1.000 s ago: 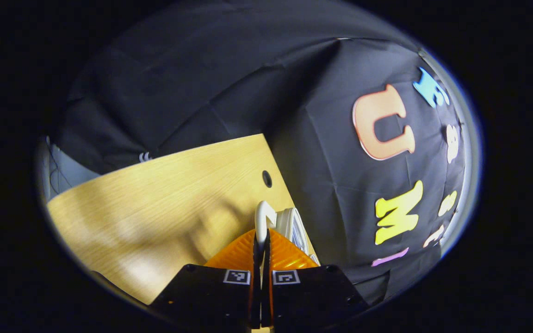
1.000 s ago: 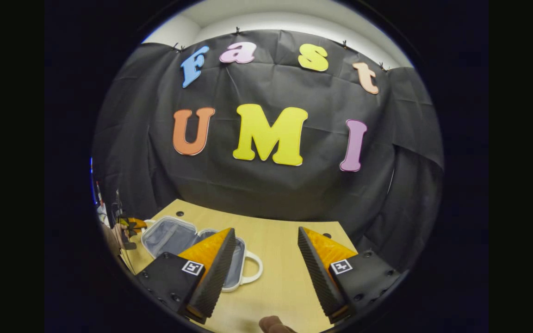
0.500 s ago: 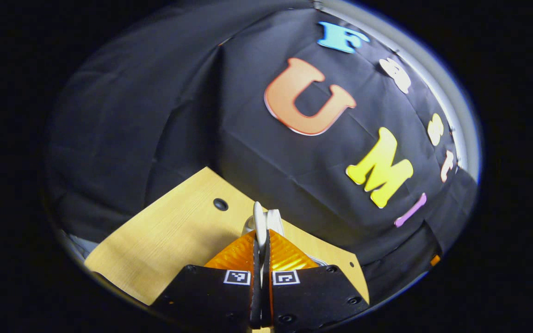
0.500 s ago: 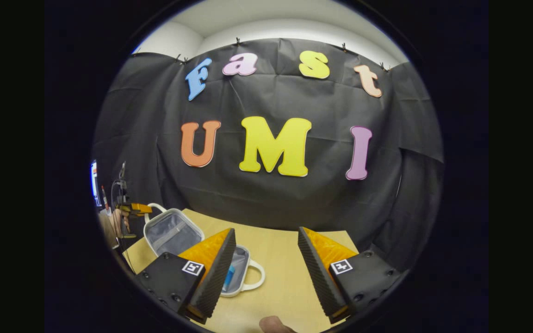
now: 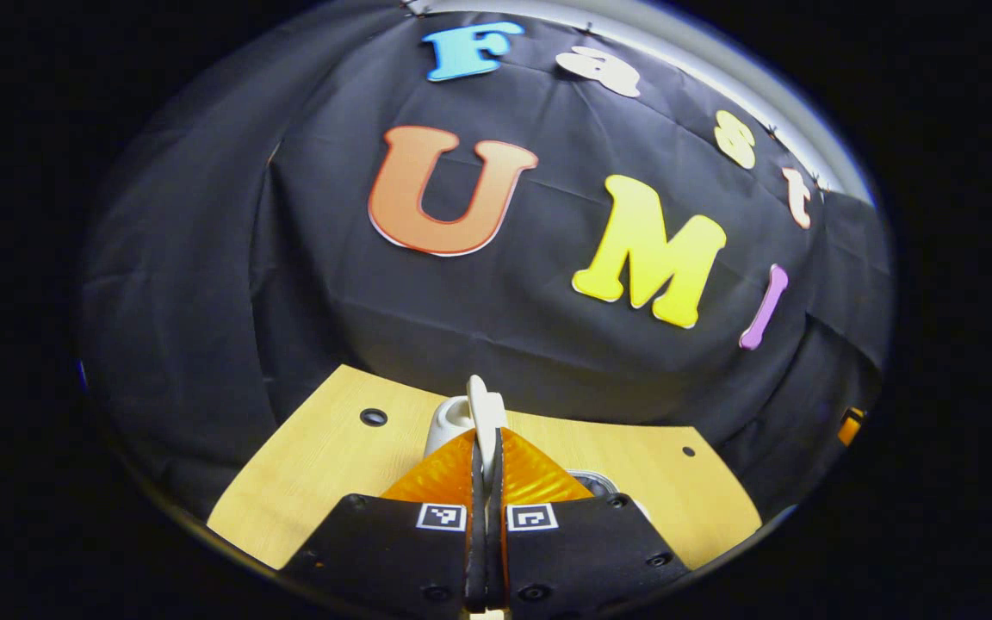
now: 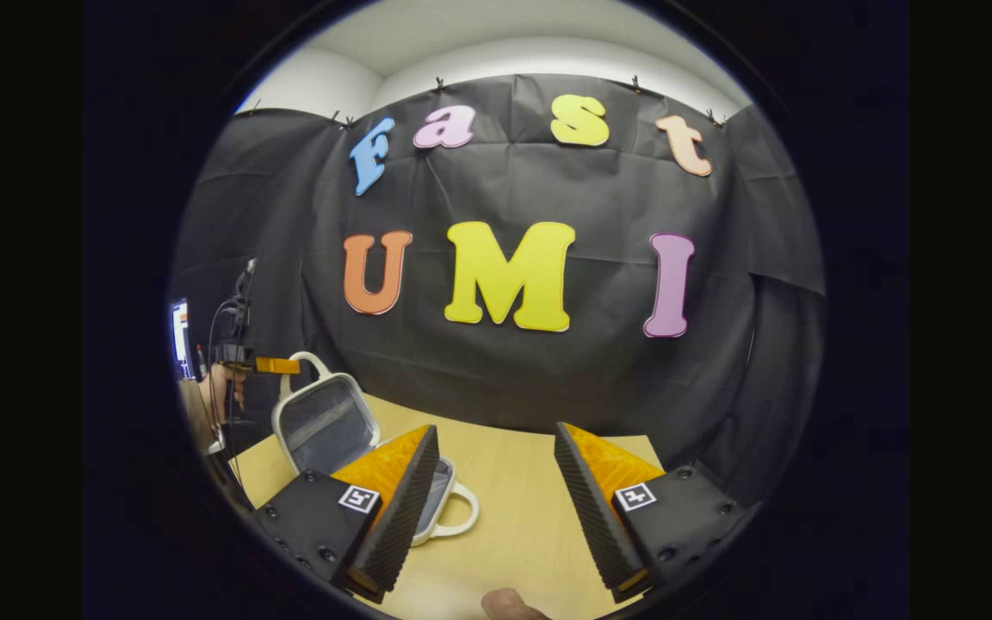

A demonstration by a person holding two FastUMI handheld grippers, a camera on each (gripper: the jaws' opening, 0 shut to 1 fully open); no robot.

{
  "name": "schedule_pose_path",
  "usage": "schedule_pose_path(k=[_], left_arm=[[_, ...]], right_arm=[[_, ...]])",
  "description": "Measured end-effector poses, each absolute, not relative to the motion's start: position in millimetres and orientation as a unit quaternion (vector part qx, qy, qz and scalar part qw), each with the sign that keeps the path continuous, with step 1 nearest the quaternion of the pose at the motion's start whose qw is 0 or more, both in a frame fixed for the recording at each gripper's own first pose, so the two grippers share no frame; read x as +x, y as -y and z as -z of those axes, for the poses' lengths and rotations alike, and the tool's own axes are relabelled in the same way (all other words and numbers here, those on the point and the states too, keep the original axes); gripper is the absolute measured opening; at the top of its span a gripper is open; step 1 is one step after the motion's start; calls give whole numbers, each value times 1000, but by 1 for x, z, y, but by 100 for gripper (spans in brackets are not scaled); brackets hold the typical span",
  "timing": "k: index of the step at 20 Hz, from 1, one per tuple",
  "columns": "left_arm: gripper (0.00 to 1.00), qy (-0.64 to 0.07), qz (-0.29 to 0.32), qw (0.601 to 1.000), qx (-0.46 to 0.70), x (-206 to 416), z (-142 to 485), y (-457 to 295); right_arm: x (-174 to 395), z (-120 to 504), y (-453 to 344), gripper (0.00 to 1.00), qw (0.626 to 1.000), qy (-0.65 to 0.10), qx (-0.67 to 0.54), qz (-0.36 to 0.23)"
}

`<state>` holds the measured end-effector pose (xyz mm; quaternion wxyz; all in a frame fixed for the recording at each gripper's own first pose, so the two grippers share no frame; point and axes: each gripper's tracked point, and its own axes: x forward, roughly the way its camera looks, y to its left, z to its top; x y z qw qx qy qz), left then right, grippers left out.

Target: First open the suitcase, pack the skin care products into it, and then close the suitcase.

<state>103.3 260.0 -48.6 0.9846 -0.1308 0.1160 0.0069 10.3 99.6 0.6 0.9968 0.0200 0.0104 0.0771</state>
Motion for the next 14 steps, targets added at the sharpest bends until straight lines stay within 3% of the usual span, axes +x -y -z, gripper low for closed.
schedule_pose_path(k=[6,14], left_arm=[[3,-125,10,990,-71,109,38,-166],[3,-201,55,978,-29,134,99,-28]], right_arm=[[14,7,-72,81,996,-11,29,-86],[6,19,-29,81,995,3,4,-95]])
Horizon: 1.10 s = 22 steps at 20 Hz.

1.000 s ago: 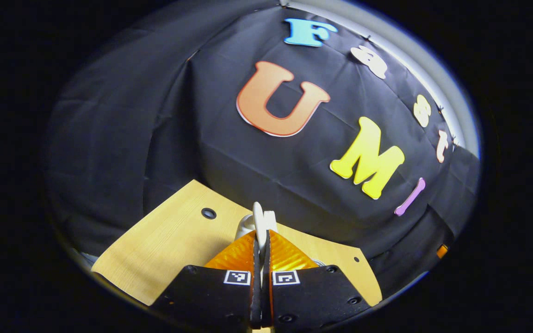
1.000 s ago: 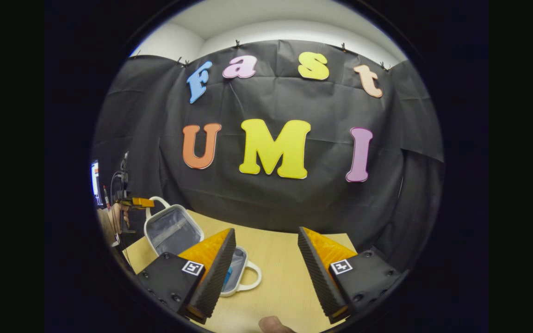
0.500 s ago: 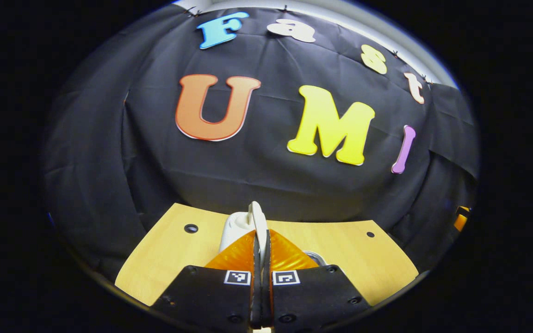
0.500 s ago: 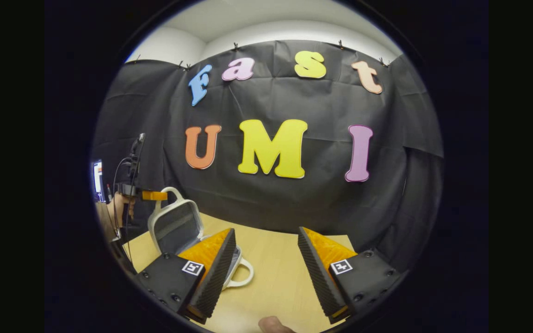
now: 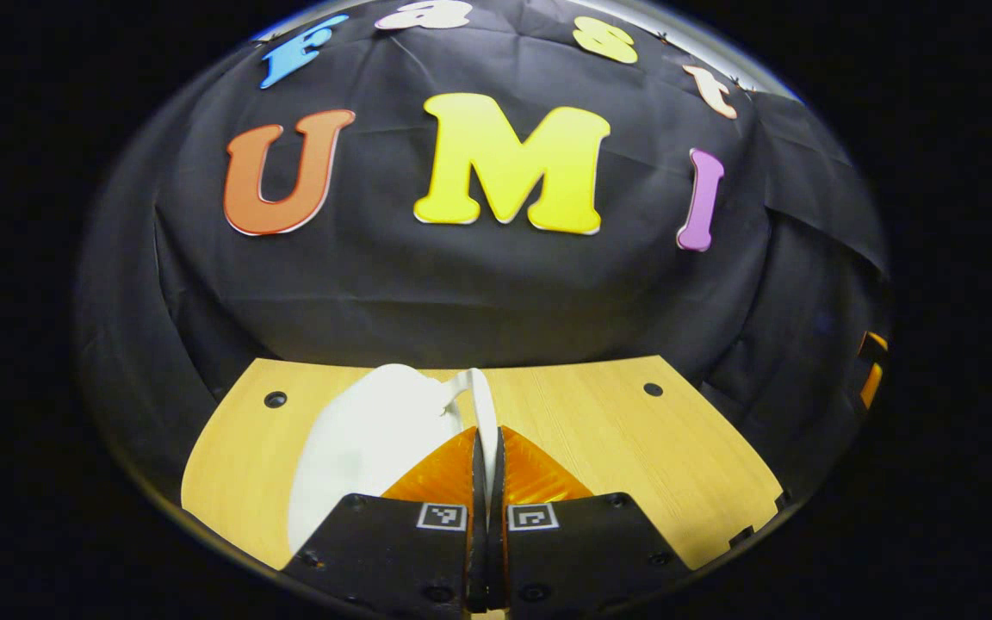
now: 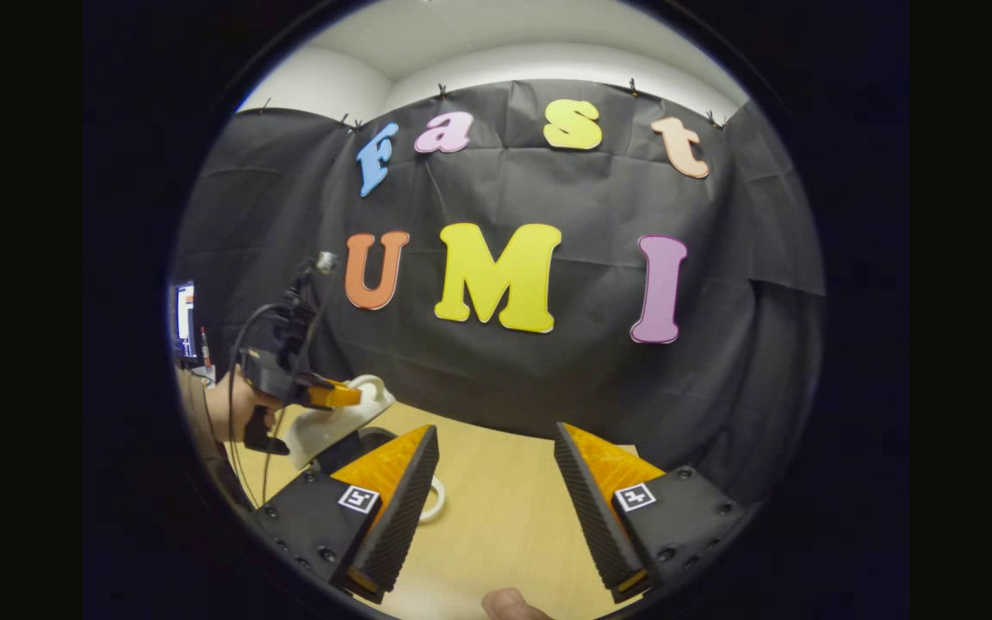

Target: First open the suitcase, pack the skin care products into it, and then close the suitcase.

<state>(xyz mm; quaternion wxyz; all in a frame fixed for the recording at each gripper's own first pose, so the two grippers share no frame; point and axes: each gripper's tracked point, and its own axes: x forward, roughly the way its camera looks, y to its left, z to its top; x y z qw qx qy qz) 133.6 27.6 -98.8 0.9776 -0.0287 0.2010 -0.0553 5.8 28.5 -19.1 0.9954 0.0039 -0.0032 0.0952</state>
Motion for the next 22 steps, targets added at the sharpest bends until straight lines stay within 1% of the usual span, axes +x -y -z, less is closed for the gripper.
schedule_pose_path(k=[3,6,9,12,13,14,15,18,19,20,21,22], left_arm=[[4,-227,56,971,-40,148,137,6],[4,-255,54,965,-31,156,170,28],[4,-286,58,956,8,157,203,51],[4,-312,61,947,34,155,229,62],[4,-317,60,946,40,155,235,61],[11,-321,58,944,41,155,239,61],[4,-325,59,943,39,155,244,62],[5,-335,58,940,35,148,257,63],[6,-336,69,939,27,149,261,71],[19,-342,78,936,18,146,261,76],[28,-343,79,936,11,148,259,77],[45,-339,76,938,7,146,255,76]], right_arm=[[8,27,-4,81,996,-3,5,-86],[10,44,14,81,996,-27,13,-78],[9,57,33,81,997,-39,14,-72],[13,71,51,80,997,-55,24,-54],[13,75,54,81,996,-61,30,-51],[14,79,57,81,996,-67,33,-47],[15,81,58,81,996,-70,34,-44],[17,84,56,81,996,-75,38,-39],[17,83,54,80,995,-75,41,-40],[18,83,51,80,995,-76,42,-39],[19,82,49,80,995,-76,43,-38],[20,81,45,80,995,-76,43,-38]])
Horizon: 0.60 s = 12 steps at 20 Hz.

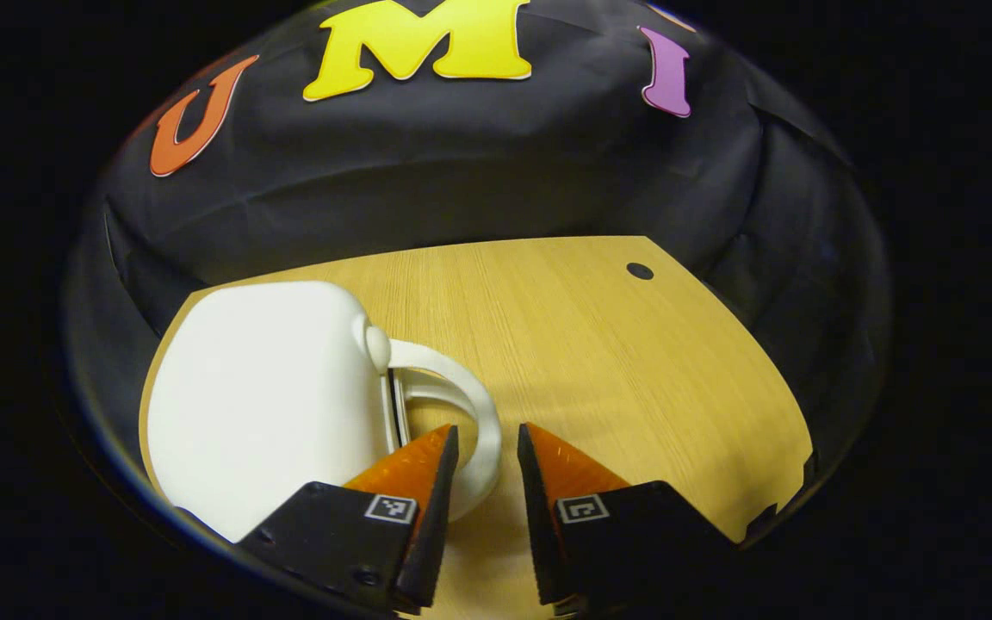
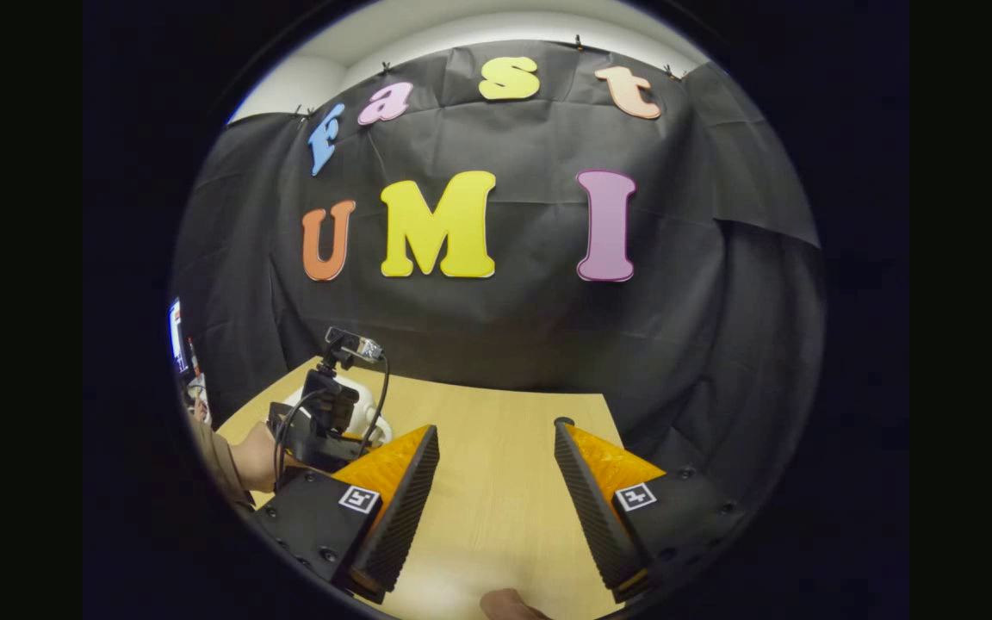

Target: First open the suitcase, pack the skin care products into it, and then close the suitcase.

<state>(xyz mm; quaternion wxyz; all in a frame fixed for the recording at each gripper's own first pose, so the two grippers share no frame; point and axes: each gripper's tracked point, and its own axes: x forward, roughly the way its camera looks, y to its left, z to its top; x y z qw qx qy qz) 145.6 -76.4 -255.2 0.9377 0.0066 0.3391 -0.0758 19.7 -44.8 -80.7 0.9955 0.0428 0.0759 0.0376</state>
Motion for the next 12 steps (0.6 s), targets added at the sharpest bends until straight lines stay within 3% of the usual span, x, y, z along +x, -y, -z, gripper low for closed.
schedule_pose_path(k=[3,4,5,6,7,12], left_arm=[[63,-302,81,950,-16,143,225,76],[81,-287,77,955,-17,141,210,72],[77,-270,62,961,-10,138,192,61],[99,-253,49,966,-4,137,176,51],[95,-232,42,972,-4,134,159,45],[98,-109,8,994,3,105,44,-7]], right_arm=[[22,72,33,81,996,-70,41,-33],[24,69,28,81,997,-66,40,-31],[26,64,23,81,997,-63,38,-29],[28,61,18,81,997,-59,35,-25],[29,56,11,81,998,-56,33,-23],[39,21,-26,80,999,-35,27,-11]])
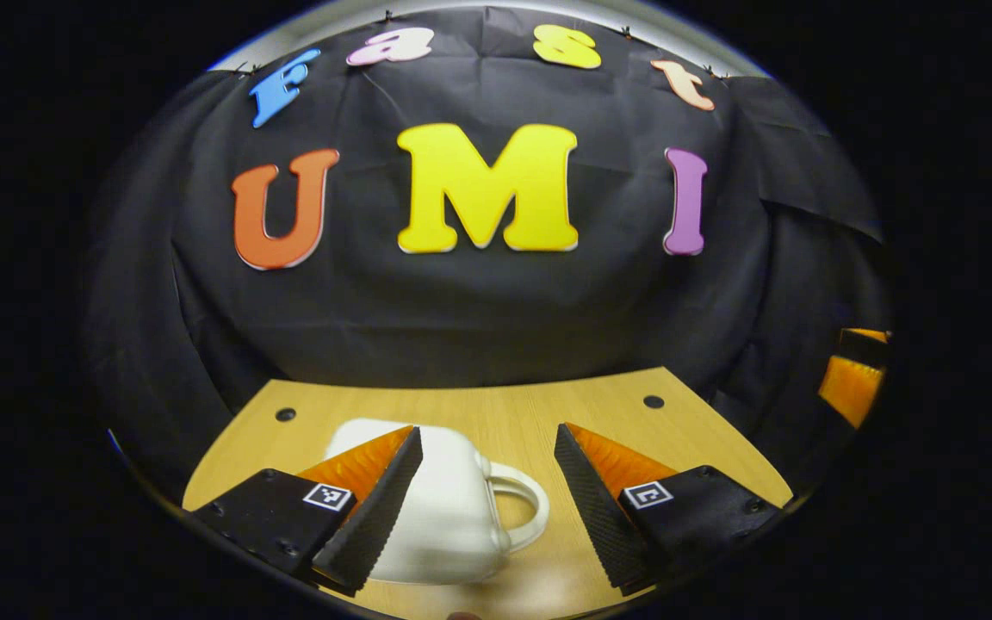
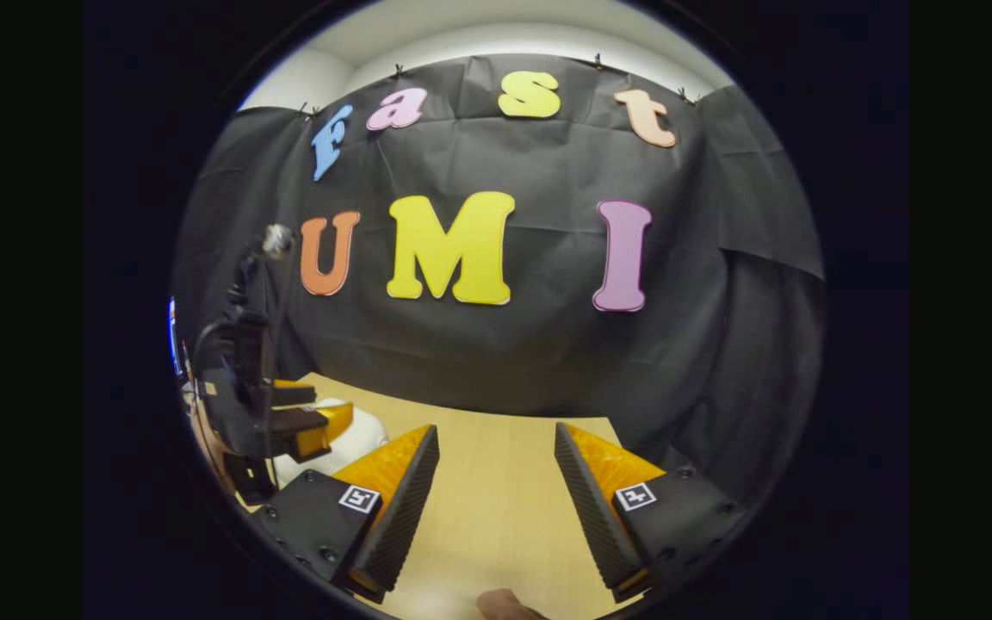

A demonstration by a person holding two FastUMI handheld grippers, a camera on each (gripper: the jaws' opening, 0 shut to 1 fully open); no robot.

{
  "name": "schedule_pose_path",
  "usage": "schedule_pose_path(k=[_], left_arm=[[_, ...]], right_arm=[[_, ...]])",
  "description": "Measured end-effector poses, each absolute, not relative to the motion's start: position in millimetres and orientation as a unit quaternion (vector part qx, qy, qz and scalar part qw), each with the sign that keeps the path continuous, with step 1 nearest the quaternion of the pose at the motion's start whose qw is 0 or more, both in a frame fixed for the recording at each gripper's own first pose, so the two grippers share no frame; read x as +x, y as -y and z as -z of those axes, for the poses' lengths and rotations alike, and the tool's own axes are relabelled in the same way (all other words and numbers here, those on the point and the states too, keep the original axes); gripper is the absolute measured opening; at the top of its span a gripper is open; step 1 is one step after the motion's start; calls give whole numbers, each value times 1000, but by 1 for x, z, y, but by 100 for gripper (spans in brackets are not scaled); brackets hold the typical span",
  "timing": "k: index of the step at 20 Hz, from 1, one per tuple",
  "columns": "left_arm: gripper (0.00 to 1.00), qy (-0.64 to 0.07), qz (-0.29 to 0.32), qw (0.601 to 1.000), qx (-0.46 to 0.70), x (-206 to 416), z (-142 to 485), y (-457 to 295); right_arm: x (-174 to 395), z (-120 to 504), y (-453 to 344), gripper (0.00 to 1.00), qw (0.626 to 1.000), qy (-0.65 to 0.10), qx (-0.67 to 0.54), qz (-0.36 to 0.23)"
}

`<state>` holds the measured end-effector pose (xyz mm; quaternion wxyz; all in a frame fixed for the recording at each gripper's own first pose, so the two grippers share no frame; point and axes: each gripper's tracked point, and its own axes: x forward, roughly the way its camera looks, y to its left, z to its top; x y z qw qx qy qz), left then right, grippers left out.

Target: First open the suitcase, pack the skin care products into it, and then close the suitcase.

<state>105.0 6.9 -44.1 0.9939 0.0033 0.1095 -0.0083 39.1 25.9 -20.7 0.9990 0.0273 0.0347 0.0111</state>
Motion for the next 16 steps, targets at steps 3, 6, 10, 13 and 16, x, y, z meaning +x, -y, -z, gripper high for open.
schedule_pose_path(k=[3,6,10,13,16], left_arm=[[98,-74,-9,997,7,83,7,-31],[98,-54,-13,998,-27,57,-21,-54],[98,-31,-33,999,-21,36,-38,-89],[97,-16,-26,999,-11,17,-44,-99],[97,-14,-9,1000,-25,-3,-46,-95]], right_arm=[[40,-8,-59,81,1000,-4,13,-20],[40,-27,-91,81,1000,15,2,-27],[32,-56,-108,81,999,38,-9,27],[25,-59,-134,80,999,46,-8,22],[19,-52,-154,81,999,36,-5,14]])
